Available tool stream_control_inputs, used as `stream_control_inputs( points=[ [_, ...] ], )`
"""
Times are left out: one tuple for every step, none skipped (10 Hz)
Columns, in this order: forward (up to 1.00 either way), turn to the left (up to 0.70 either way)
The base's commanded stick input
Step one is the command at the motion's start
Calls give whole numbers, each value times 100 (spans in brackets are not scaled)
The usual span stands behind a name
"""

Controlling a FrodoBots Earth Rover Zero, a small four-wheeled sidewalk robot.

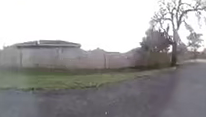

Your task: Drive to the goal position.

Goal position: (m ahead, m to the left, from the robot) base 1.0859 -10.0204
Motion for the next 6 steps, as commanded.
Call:
stream_control_inputs(
  points=[
    [0, 4],
    [0, -19],
    [28, -31],
    [70, -35],
    [70, -35],
    [70, -35]
  ],
)
